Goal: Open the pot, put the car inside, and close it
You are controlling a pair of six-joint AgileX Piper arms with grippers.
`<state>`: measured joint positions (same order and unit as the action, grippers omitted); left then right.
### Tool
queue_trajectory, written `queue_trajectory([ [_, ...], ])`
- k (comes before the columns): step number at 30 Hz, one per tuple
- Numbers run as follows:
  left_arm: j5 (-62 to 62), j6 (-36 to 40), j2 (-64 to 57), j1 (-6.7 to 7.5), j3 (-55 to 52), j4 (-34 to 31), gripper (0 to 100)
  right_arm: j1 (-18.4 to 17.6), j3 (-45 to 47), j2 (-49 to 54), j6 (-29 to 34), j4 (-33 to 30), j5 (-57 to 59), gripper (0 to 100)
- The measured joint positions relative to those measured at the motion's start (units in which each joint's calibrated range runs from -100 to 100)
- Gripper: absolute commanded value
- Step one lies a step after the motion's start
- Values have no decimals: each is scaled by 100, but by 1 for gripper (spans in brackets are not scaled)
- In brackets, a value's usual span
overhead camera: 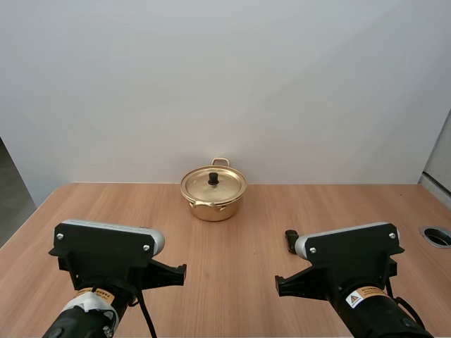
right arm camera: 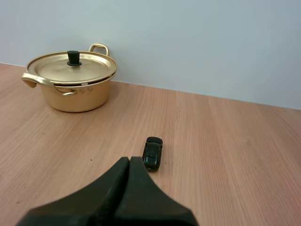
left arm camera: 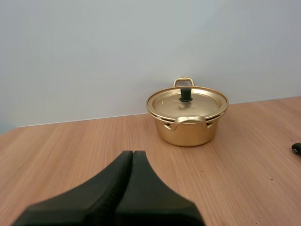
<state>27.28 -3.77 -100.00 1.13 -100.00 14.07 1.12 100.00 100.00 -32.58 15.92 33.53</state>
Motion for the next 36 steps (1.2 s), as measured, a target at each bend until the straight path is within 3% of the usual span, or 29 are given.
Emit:
queue_trajectory([
  [7,0,-12,0,0,0,0,0,0,0,0,0,243,0,0],
  [11,-233,-162,0,0,0,-89,0,0,0,0,-11,1091,-199,0],
  [15,-388,-540,112,0,103,-276,0,0,-119,-20,-282,1442,-1039,0],
  [19,-404,-614,761,0,588,-305,0,0,-866,-607,-436,1102,-1175,0],
  [27,473,-253,2312,0,2038,-129,0,57,-2373,-2160,-88,-86,504,0],
  [32,512,-147,3225,8,2725,132,0,57,-3150,-3075,349,-106,951,0],
  [36,-181,-570,4018,146,3420,181,0,57,-3804,-3869,361,-177,712,0],
])
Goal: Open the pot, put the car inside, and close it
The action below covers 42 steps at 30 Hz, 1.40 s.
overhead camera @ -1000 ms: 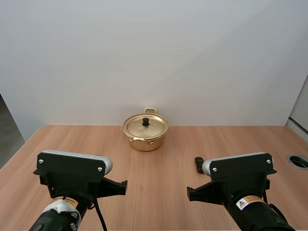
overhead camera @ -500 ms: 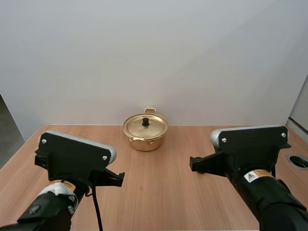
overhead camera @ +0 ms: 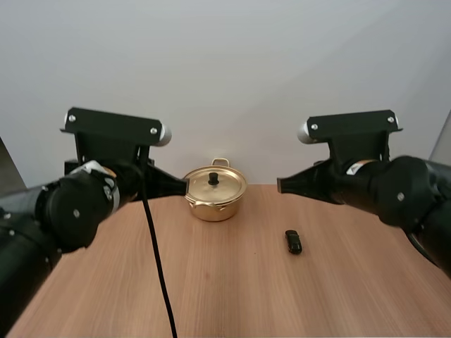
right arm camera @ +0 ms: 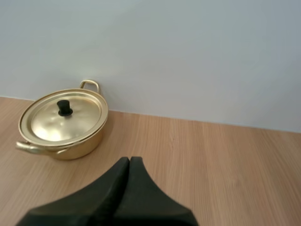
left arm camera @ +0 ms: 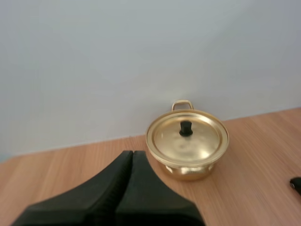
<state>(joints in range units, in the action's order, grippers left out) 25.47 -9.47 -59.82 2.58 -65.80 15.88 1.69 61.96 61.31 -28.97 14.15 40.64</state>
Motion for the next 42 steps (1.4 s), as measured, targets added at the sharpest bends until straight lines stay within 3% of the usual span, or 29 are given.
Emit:
queue_trajectory([
  [6,266,-872,1148,312,1180,368,0,0,-620,-1113,-318,-82,-132,0],
  [8,707,-1155,1524,321,1535,368,2,0,-637,-1482,-393,-82,-211,25],
  [10,990,-1315,1938,321,1864,368,16,0,-637,-1896,-476,-82,-394,63],
  [11,1070,-1365,2142,321,2032,368,28,0,-652,-2098,-494,-82,-484,82],
  [12,1118,-1394,2347,321,2198,404,43,0,-662,-2297,-514,-82,-598,95],
  [13,1143,-1434,2507,321,2357,466,61,0,-692,-2498,-514,-82,-723,100],
  [15,1308,-1561,2907,321,2664,579,93,0,-744,-2871,-514,-107,-891,100],
  [16,1404,-1587,3069,321,2787,622,100,0,-814,-3075,-514,-129,-959,100],
  [19,1585,-1583,3667,321,3188,634,98,0,-992,-3638,-514,-200,-969,100],
  [23,1720,-1583,4426,321,3700,698,83,0,-1192,-4409,-514,-200,-958,100],
  [31,2200,-1583,5939,321,4442,911,83,0,-1222,-5567,-514,-200,-836,100],
  [42,2238,-1602,7383,321,4673,1018,83,0,-1222,-5590,-514,-200,-646,100],
])
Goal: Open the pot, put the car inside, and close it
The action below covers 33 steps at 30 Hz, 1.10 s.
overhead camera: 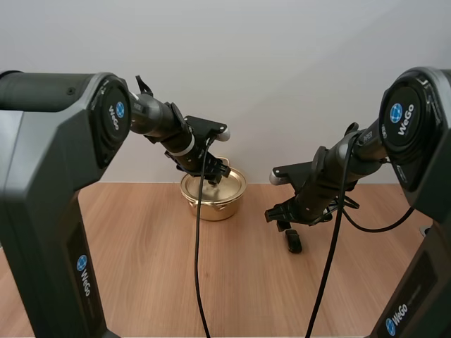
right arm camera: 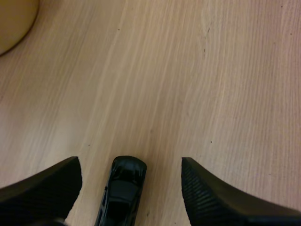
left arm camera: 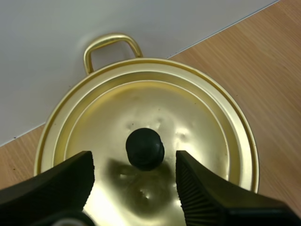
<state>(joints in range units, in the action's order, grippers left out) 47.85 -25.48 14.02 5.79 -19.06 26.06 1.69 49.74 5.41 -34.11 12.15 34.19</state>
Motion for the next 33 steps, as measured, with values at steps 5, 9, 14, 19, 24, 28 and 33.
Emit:
queue_trajectory([
  [5,-111,-90,0,0,15,58,83,0,0,0,0,0,17,100],
  [9,-300,-192,0,0,15,272,83,0,0,0,0,0,89,100],
  [14,-399,-367,10,0,15,379,83,0,0,0,13,11,226,100],
  [19,-415,-459,10,0,15,392,83,0,0,0,13,27,363,97],
  [24,-396,-475,87,0,15,392,82,0,0,-15,13,27,496,95],
  [28,-378,-475,121,0,15,392,82,0,0,-57,13,27,613,95],
  [33,-362,-475,121,0,15,392,82,0,0,-350,25,27,679,95],
])
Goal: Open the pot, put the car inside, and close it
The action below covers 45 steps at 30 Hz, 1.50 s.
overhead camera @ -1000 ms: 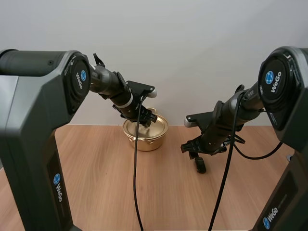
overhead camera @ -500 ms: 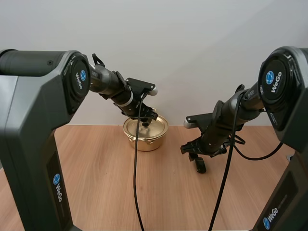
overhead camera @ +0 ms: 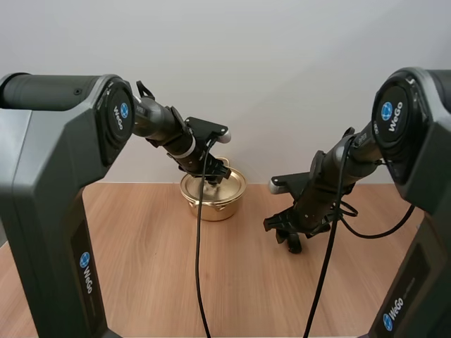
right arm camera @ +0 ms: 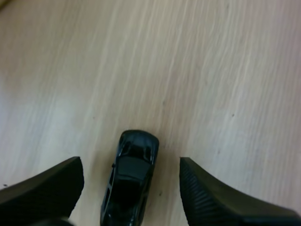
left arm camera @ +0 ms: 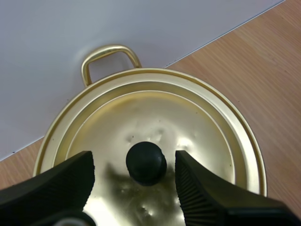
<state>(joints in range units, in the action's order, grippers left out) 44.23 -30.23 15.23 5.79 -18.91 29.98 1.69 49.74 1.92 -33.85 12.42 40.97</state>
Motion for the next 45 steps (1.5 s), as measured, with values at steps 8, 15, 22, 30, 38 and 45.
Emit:
queue_trajectory([
  [8,-81,0,0,0,0,0,43,0,0,-106,14,7,36,37],
  [15,-81,-8,0,0,0,13,0,0,0,-106,132,9,158,0],
  [22,30,-8,-113,0,0,13,0,0,-115,230,132,-38,247,0],
  [30,83,-8,-1178,-206,0,101,0,0,-1193,824,96,139,277,0],
  [38,169,-584,-2702,-725,0,1273,0,-317,-2509,344,-619,999,677,0],
  [45,584,-947,-3999,-931,243,2410,0,-871,-3463,-620,-870,1195,731,0],
])
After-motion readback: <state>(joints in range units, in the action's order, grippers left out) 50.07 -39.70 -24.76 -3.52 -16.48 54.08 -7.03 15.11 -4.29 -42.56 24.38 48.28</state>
